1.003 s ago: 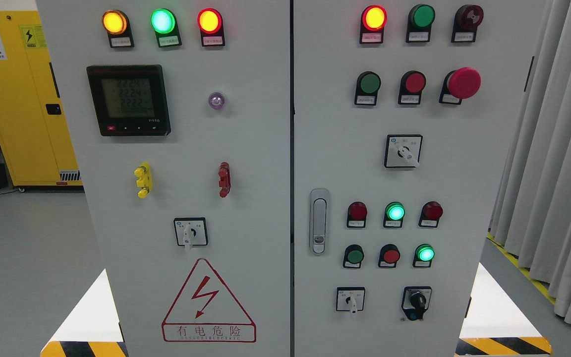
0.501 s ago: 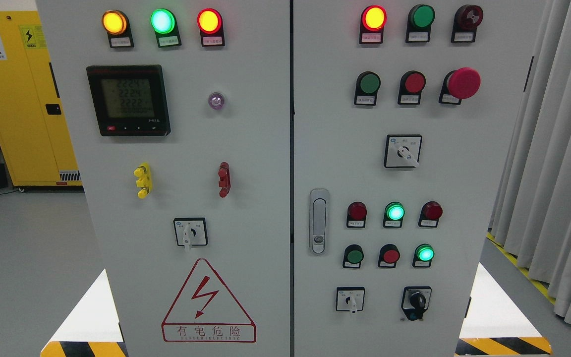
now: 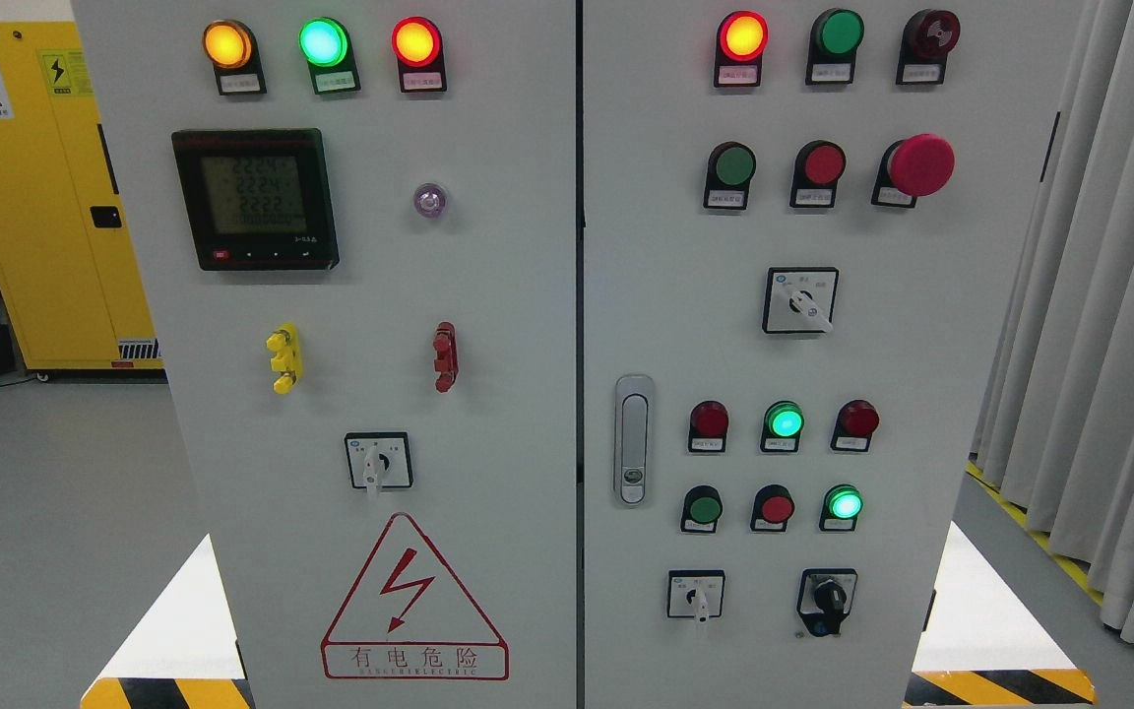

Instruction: Turn on light switch 1

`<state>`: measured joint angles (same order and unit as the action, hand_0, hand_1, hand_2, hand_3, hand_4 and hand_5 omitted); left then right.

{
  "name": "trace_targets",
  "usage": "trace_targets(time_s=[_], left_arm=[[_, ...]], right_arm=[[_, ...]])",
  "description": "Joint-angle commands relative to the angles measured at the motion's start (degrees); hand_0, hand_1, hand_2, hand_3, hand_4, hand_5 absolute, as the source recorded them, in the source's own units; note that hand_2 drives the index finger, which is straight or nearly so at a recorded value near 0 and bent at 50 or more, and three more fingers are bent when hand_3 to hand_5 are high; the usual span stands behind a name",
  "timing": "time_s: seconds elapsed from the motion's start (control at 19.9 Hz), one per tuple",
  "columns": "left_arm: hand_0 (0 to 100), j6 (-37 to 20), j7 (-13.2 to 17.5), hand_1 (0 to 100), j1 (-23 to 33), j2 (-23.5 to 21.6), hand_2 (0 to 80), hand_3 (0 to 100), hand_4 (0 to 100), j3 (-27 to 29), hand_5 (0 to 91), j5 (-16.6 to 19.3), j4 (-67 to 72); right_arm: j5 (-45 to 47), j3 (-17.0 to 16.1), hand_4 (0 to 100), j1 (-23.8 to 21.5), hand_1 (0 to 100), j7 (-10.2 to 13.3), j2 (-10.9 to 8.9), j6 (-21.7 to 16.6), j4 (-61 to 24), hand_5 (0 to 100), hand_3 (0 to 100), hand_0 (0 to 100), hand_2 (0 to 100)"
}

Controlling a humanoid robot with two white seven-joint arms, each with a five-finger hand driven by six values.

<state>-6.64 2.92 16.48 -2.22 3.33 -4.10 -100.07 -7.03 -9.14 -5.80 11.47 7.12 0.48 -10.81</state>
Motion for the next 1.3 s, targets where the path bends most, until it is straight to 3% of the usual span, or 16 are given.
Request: trace_targets(time_s=[0.0,0.35,1.25], left_arm=[[7,3.8,-0.2,65,-2.3,0.3,54.6,91,91,-0.3,87.8,0.0,-15.3],[27,7.1,-3.4,65,-6.1,0.3,55.8,94,90,-1.7,88.8,0.1,-16.3],[34,22.0,-6.0,65,-18.4,1.6,55.2,93,91,-2.0,88.7,0.8,-16.6]], right_arm=[[0.0,0.0,0,0.0,50,0.0,0.0,0.0,0.0,0,0,0,4],[0.0,0.0,0,0.0,50,0.0,0.0,0.0,0.0,0,0,0,4],[0.0,0.0,0,0.0,50,0.0,0.0,0.0,0.0,0,0,0,4]])
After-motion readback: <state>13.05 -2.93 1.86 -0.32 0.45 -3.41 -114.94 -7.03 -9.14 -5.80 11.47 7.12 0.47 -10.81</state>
